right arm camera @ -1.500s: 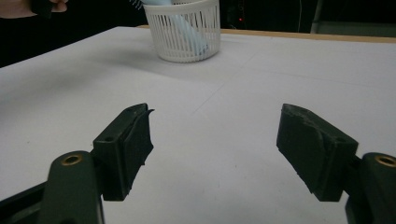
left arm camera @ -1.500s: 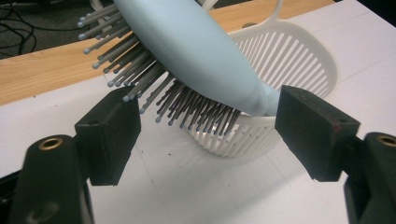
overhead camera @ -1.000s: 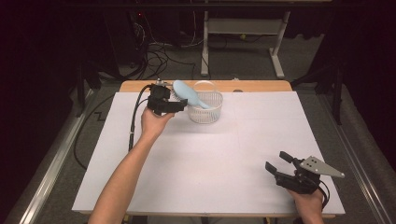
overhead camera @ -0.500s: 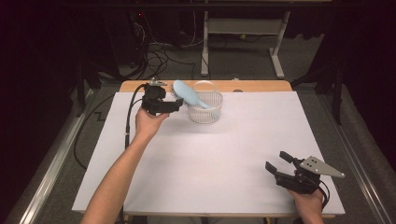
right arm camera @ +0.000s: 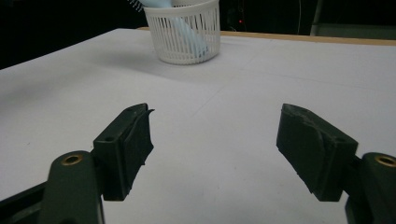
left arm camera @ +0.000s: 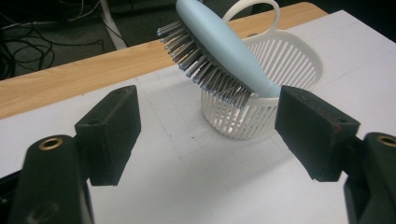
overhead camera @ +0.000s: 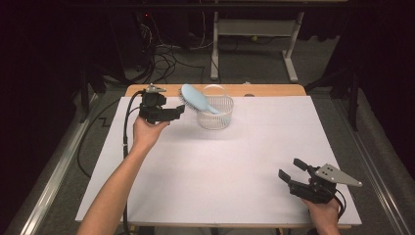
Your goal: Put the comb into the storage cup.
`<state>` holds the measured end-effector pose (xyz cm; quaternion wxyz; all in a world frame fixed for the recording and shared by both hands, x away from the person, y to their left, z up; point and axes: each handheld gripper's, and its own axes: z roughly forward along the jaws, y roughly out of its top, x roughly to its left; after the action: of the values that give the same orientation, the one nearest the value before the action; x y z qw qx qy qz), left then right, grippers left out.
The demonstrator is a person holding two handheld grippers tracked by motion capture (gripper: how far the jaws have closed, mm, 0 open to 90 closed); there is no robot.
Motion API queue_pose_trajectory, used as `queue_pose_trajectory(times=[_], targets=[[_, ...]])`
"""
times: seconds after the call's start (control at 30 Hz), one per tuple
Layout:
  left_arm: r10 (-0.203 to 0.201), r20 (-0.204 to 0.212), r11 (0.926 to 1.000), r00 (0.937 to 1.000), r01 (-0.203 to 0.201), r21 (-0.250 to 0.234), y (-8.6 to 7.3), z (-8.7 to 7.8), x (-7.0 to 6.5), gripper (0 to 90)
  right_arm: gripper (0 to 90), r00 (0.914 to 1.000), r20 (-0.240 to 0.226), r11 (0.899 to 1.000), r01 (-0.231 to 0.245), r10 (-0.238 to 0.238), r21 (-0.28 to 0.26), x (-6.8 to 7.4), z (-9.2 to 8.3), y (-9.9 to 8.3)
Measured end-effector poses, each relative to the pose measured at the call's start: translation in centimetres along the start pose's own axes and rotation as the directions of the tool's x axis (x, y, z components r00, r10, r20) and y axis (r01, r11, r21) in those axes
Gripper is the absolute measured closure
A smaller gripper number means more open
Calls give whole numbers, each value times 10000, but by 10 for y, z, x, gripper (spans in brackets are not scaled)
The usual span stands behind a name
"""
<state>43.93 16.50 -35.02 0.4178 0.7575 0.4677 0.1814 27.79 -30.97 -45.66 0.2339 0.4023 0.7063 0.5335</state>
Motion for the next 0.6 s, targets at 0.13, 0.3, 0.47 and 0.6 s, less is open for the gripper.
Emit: queue_pose_trajectory(times=[0.13,0.3,0.47,0.6], targets=[[-92,35,9999,10000,92,-82,-4,-5,3,222,269,10000,0,10000,-4,4,-10,0,-1,0],[-79,99,9998,9999,81,-156,-7,-11,4,221,269,10000,34,10000,-29,29,-13,1,-1,0],[-91,88,9996,9999,93,-256,-11,-16,7,222,269,10000,53,10000,-22,22,-2,1,-1,0],[-199,70,9993,9998,202,-327,-16,-21,11,222,269,10000,77,10000,-1,1,13,1,0,0]])
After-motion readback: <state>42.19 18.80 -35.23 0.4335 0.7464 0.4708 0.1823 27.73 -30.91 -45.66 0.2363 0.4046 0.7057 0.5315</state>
